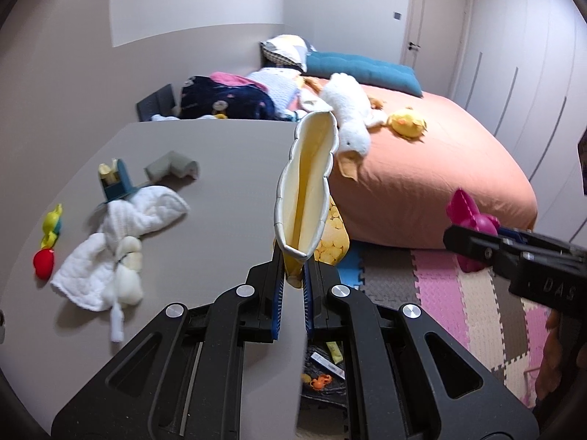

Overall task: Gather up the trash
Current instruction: 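Open both tools over the black bin to drop the popcorn bag and dinosaur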

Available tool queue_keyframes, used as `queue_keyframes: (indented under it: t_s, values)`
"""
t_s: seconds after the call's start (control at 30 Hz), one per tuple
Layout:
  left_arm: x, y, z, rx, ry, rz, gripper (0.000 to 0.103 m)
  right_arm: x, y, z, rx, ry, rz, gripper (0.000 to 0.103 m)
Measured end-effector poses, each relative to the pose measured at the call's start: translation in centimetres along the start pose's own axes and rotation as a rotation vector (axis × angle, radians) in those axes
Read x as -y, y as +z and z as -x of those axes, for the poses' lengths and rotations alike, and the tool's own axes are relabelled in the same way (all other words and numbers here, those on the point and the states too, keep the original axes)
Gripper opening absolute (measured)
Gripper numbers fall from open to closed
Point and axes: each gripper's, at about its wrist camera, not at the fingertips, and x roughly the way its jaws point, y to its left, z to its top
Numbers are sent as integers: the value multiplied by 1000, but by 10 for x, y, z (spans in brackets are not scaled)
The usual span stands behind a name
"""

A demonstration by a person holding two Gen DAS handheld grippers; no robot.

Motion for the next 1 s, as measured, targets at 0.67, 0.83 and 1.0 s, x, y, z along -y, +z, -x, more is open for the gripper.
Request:
queue_keyframes:
  t_s: [0.67,0.83,1.0]
  values:
    - [44,-17,-3,-49,-57,-165,86,46,2,28,81,-137,-111,77]
    - [36,-17,-2,-47,-37,-154,86,37,3,22,69,-130,-100,77]
    - [23,-19,-1,-48,-13,-129,86,26,3,13,53,-118,-78,77]
